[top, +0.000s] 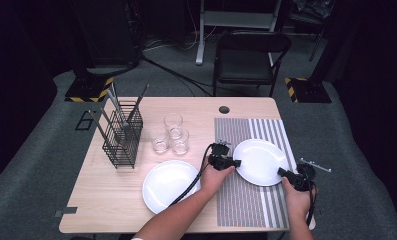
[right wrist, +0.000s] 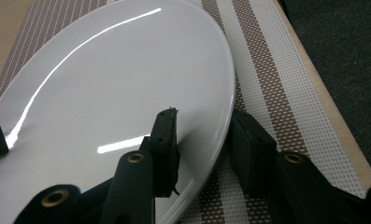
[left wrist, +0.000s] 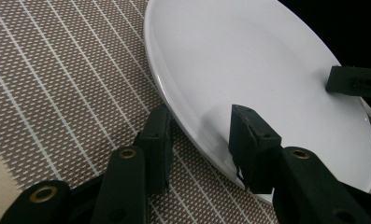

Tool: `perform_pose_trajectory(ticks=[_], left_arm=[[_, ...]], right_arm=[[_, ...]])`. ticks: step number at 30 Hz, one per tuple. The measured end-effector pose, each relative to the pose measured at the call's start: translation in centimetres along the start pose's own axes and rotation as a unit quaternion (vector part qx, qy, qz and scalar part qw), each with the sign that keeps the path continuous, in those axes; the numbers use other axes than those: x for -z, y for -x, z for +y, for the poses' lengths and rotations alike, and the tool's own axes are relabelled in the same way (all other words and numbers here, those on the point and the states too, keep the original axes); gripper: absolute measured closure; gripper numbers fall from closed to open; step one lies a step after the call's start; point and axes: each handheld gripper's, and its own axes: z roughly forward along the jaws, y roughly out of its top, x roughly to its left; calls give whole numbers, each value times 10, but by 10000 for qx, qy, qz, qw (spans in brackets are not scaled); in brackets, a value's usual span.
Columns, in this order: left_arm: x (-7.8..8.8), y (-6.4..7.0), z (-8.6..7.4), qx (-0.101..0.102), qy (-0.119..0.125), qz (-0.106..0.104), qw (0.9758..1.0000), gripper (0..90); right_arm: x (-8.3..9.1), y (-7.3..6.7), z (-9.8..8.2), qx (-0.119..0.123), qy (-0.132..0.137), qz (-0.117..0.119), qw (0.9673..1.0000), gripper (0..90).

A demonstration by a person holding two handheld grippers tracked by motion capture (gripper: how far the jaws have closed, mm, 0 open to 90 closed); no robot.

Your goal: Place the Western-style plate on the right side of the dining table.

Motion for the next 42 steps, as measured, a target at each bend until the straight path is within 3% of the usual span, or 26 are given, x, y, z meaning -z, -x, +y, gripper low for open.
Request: perform_pose_trajectory(ticks=[19, 28, 35, 42], left_arm=[[5, -1, -2, -84, 57, 106, 9999, 597], [10, -1, 0, -61, 64, -2, 10000, 596], [17, -2, 2, -136, 96, -6, 9999, 584], [31, -4, 6, -234, 135, -86, 9996, 569]], right_arm=[[0, 1, -1, 65, 5, 14, 10000, 646], [2, 0, -1, 122, -31, -56, 9999, 641], [13, 0, 1, 174, 251, -52, 9995, 640], [22, -6, 2, 363, 297, -32, 9989, 634]])
